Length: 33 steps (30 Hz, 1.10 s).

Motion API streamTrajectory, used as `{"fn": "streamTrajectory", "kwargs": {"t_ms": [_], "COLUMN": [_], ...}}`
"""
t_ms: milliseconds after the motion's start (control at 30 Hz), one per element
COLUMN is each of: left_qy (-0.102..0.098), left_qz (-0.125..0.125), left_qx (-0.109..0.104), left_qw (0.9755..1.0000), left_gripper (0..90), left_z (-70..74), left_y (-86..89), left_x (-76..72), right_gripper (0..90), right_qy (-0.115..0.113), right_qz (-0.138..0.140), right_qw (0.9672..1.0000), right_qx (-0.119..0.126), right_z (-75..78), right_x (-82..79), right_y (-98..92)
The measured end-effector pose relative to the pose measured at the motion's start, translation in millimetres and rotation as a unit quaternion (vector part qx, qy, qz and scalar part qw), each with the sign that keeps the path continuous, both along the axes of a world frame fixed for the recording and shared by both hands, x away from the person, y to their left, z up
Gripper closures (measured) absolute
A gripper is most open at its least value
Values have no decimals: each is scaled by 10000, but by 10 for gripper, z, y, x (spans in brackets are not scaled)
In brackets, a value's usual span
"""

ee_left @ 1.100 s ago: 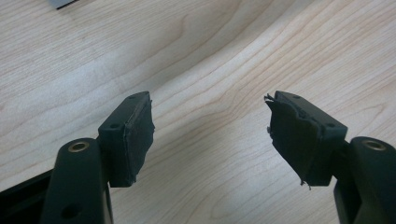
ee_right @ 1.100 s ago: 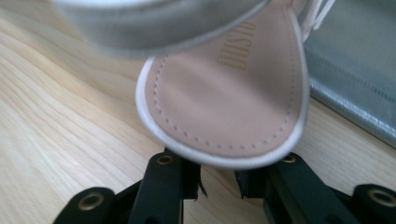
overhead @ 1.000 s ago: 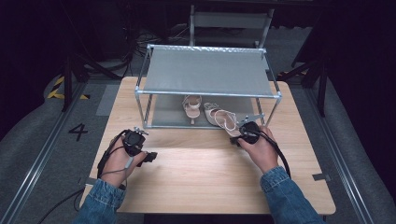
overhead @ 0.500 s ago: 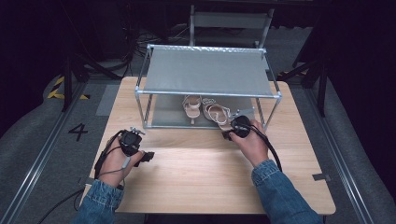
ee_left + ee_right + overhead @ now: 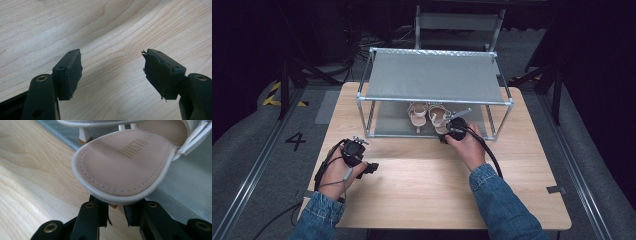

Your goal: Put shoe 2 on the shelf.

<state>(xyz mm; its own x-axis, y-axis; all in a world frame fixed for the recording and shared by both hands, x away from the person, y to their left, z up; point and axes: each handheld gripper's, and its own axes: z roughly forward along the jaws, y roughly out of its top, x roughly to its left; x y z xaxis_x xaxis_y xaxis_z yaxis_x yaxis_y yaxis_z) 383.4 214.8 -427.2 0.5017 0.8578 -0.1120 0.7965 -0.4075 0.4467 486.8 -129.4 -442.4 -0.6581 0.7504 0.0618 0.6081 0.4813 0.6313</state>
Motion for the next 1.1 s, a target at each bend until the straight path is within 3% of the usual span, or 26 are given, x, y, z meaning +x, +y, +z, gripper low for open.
{"fn": "streamTrajectory", "kwargs": {"t_ms": [400,533,567,700,800,900,1100], "left_qy": [14,53,44,37,43,35,12], "left_qz": [97,146,158,203,191,193,134], "left_qx": [28,20,18,-1,-1,-11,-6], "left_qw": [9999,9999,9999,9998,9998,9998,9999], "left_gripper": [308,308,308,308,308,308,307], "left_z": [-24,-37,-39,-38,-30,-31,-14], "left_y": [71,102,106,132,142,140,98], "left_x": [-59,-80,-84,-103,-106,-103,-74], "right_gripper": [758,764,766,771,769,729,524], "right_qy": [-162,-181,-89,-185,-224,-262,-508], "right_qz": [-29,-62,-115,-45,-11,-16,-77], "right_qw": [9999,9998,9997,9995,9997,9996,9986], "right_qx": [25,107,178,247,125,58,105], "right_z": [-53,-95,-101,-140,-152,-142,33], "right_x": [225,286,293,346,350,335,160], "right_y": [136,177,192,257,293,279,179]}}
